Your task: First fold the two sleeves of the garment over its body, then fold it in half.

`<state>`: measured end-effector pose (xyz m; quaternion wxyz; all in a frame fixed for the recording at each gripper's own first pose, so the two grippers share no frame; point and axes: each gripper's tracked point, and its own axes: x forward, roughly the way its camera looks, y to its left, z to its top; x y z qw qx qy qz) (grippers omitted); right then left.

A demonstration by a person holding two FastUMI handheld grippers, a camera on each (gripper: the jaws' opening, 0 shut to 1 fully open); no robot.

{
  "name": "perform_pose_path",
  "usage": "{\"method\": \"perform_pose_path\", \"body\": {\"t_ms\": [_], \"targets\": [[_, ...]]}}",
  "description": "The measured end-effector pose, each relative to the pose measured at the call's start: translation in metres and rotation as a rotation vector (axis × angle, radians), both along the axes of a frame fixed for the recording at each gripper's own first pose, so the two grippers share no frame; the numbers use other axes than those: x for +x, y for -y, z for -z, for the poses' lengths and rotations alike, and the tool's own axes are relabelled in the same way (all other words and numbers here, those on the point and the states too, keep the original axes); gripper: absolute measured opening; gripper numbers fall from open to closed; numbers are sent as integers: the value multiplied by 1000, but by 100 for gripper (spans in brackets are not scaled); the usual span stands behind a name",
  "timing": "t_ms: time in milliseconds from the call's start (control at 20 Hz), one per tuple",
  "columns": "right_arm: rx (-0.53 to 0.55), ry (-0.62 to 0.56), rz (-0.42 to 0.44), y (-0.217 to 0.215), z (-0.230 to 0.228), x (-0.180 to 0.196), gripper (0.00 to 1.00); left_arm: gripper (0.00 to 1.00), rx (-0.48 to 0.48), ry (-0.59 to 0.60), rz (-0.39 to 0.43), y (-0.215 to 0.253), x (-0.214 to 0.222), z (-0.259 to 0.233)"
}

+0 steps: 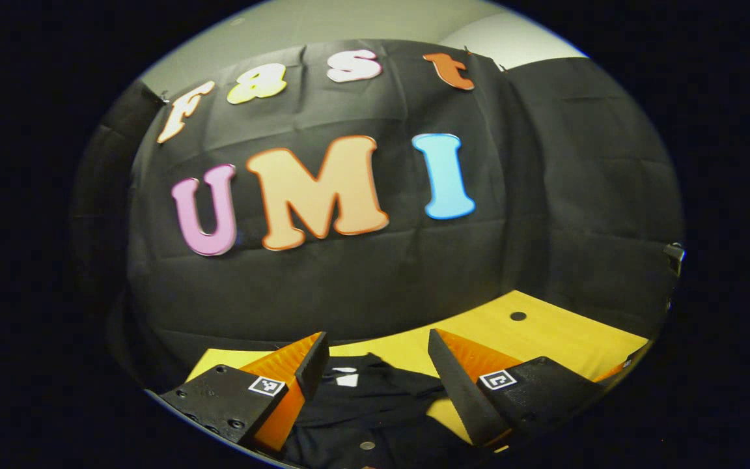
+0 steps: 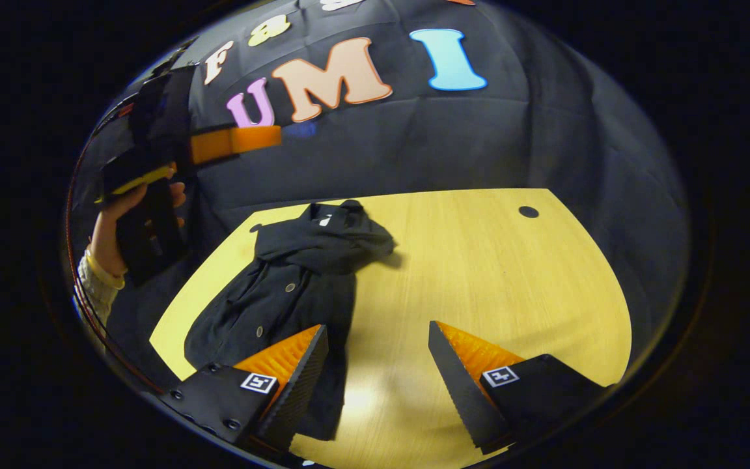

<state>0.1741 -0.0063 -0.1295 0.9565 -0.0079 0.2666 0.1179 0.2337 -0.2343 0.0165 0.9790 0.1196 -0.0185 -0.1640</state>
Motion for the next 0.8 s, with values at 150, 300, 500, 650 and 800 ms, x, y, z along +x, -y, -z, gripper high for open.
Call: {"method": "perform_pose_path", "body": {"t_ms": [150,300,500,650,800], "targets": [[-34,11,-29,-21,7,-15,94,93,-18,12,-101,-67,-28,2],[-49,2,-29,-47,12,-27,98,92,15,-16,-187,-130,-56,27],[-60,-27,10,-68,38,-55,98,93,47,-136,-255,-193,-98,81],[-61,-61,43,-80,64,-70,98,93,55,-231,-272,-220,-136,128],[-71,-95,63,-85,103,-86,94,93,68,-329,-266,-235,-169,173]]}}
